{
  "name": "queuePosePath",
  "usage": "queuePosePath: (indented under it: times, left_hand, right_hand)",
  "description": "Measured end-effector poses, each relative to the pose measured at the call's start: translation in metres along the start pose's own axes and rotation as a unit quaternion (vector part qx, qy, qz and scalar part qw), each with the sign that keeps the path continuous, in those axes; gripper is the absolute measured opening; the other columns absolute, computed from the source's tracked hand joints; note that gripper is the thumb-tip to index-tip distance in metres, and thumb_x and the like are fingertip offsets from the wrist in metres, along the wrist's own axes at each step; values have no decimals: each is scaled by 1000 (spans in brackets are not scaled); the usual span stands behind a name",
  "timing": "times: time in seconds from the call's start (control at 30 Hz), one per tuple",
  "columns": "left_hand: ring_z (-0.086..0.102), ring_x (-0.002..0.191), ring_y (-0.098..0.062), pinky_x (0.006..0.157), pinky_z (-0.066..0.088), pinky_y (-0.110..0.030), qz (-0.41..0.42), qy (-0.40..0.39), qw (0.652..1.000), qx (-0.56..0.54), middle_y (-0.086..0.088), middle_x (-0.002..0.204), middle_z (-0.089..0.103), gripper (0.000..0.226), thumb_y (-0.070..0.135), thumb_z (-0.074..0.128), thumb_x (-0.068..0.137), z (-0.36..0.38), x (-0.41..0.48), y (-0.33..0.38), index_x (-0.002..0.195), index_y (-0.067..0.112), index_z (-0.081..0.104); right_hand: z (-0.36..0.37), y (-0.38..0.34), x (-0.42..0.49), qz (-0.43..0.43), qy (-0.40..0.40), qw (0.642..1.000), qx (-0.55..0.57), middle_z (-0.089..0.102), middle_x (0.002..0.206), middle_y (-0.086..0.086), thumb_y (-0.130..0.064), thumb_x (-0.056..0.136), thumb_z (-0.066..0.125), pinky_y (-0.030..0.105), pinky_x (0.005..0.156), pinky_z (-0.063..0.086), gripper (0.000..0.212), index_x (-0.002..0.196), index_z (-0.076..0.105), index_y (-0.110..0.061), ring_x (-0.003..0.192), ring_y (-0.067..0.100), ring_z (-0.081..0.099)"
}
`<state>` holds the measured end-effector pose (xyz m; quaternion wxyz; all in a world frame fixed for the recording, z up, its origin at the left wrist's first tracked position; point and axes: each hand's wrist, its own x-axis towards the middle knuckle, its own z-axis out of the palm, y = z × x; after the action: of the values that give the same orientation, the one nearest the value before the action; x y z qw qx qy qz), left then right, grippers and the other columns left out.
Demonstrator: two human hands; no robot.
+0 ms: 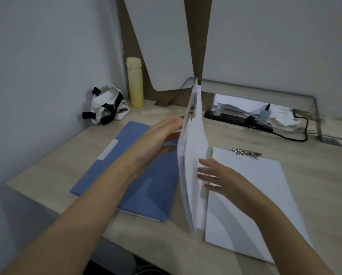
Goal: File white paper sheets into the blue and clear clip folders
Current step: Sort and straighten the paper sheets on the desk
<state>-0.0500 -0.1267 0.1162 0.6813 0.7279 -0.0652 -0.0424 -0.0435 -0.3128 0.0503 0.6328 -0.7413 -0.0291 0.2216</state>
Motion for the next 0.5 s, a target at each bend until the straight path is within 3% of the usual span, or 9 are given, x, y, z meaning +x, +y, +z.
queuePosePath:
  times: [0.13, 0.2, 0.3, 0.37, 0.43, 0.5]
  left_hand:
    - [52, 122, -7, 96, 47, -23, 8, -77, 995, 58, 8, 133, 54, 38, 20, 48, 95, 55, 7, -7, 133, 22, 50]
    - [47, 128, -9, 99, 41, -23, -8, -112, 989, 95, 11, 132, 51, 38, 20, 50, 94, 78, 11, -22, 131, 23, 50]
    - [33, 137, -11, 105, 30, -23, -43, -133, 966, 218, 5, 146, 37, 44, 26, 49, 94, 101, 18, -56, 137, 22, 42]
    - [26, 140, -15, 110, 25, -27, -74, -115, 944, 301, 1, 153, 23, 52, 32, 46, 95, 109, 18, -77, 143, 18, 32]
    - [24, 141, -19, 111, 26, -28, -118, -96, 939, 307, -2, 156, 12, 59, 33, 45, 95, 113, 15, -90, 146, 14, 23]
    - [33, 135, -21, 106, 36, -29, -139, -93, 946, 279, -4, 154, 11, 58, 29, 46, 95, 116, 10, -96, 145, 12, 23]
  right_hand:
    - [-47, -16, -41, -60, -1, 977, 206, 61, 129, 7, -54, 88, 35, 43, 90, 51, 60, 133, 50, -17, 117, 24, 59]
    - [-68, -20, -62, -92, 13, 967, 237, 65, 122, 9, -55, 90, 29, 37, 80, 54, 61, 129, 54, -15, 111, 24, 63]
    - [-90, -15, -89, -118, 63, 963, 233, 73, 78, 0, -43, 91, 35, 17, 52, 52, 41, 95, 67, -17, 66, 13, 70]
    - [-109, 0, -98, -97, 119, 962, 224, 67, 60, -1, -27, 93, 39, 14, 44, 47, 35, 74, 67, -17, 50, 11, 64]
    - [-126, 21, -102, -41, 169, 969, 173, 68, 60, 2, -11, 90, 40, 18, 47, 49, 31, 74, 66, -12, 48, 13, 65]
    - [-139, 45, -101, 12, 199, 976, 83, 72, 71, 4, 1, 87, 39, 25, 56, 50, 28, 87, 66, -8, 57, 15, 68]
